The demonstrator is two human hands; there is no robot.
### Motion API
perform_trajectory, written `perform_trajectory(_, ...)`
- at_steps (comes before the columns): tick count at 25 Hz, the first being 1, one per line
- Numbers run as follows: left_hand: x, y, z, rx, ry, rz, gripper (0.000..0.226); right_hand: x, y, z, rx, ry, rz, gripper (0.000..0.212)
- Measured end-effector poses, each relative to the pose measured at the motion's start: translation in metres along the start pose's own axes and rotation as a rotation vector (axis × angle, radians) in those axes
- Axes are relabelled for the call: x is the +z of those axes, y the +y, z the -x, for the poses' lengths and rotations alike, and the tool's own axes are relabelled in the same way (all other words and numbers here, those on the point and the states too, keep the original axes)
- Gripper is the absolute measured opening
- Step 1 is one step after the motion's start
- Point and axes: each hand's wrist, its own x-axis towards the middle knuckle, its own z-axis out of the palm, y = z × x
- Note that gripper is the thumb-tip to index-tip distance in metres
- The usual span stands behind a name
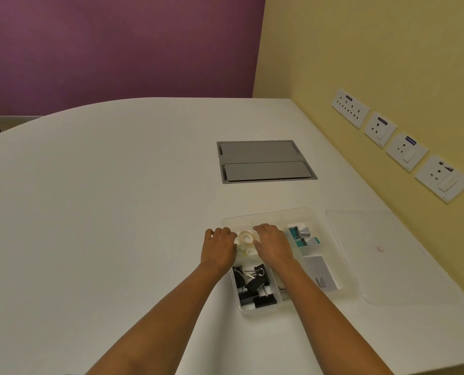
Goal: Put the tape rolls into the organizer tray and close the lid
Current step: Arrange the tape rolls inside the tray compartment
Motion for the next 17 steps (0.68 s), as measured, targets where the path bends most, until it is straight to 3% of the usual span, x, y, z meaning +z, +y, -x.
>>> perform_trajectory(9, 0.006, 0.037, 0.003, 0.04, 0.029, 0.049, 0.034, -0.007, 0.036, 0.024, 0.083, 0.082, -0.013, 0.039)
perform_trajectory(17, 0.032, 0.168, -0.059, -0.079, 0.113, 0.215, 0.033, -0.034, 0.176, 0.03, 0.183, 0.209, -0.08, 0.036)
